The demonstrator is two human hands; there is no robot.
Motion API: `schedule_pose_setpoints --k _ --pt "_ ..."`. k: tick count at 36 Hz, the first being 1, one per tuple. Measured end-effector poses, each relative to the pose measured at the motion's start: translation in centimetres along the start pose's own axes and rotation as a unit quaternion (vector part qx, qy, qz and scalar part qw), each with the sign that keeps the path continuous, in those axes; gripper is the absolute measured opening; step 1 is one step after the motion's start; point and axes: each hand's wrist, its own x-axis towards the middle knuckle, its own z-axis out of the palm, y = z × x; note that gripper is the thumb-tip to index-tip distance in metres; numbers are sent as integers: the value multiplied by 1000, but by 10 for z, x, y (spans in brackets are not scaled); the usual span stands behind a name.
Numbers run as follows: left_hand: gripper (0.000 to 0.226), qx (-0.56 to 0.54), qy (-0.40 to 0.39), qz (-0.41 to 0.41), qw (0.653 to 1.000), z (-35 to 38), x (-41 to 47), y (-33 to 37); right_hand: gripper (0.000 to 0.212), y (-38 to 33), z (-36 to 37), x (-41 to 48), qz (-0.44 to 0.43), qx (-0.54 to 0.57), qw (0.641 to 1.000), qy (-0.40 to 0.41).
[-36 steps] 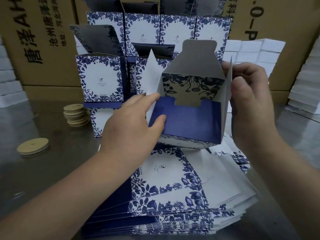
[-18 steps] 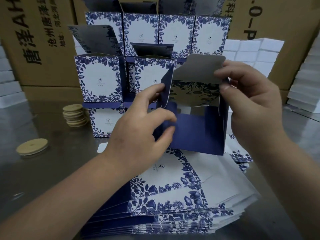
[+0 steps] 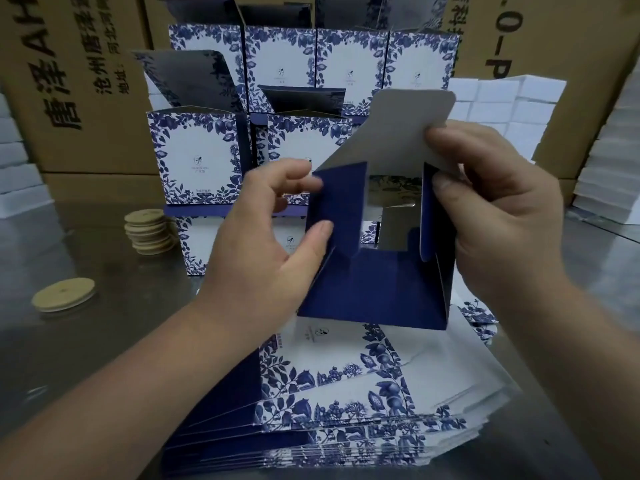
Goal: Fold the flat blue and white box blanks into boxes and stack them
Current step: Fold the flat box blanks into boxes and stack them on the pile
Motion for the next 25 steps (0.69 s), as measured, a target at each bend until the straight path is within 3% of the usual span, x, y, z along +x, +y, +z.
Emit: schedule_pose_setpoints --k 5,10,15,20,25 --pt "52 -63 -39 -126 989 0 2 -3 38 -2 4 -2 -12 -34 999 -22" --pt "47 -208 -105 -249 940 2 7 -7 53 -7 7 -4 -40 -75 995 -53" --pt "43 -154 -87 -204 963 2 5 -11 62 -8 9 -5 -60 -105 990 -72" --pt "25 -128 -51 -215 967 2 4 -6 75 -7 11 -7 -72 -119 985 -105" --pt "12 -58 -1 -198 978 -1 9 -4 72 -5 12 -7 -105 -141 975 -134"
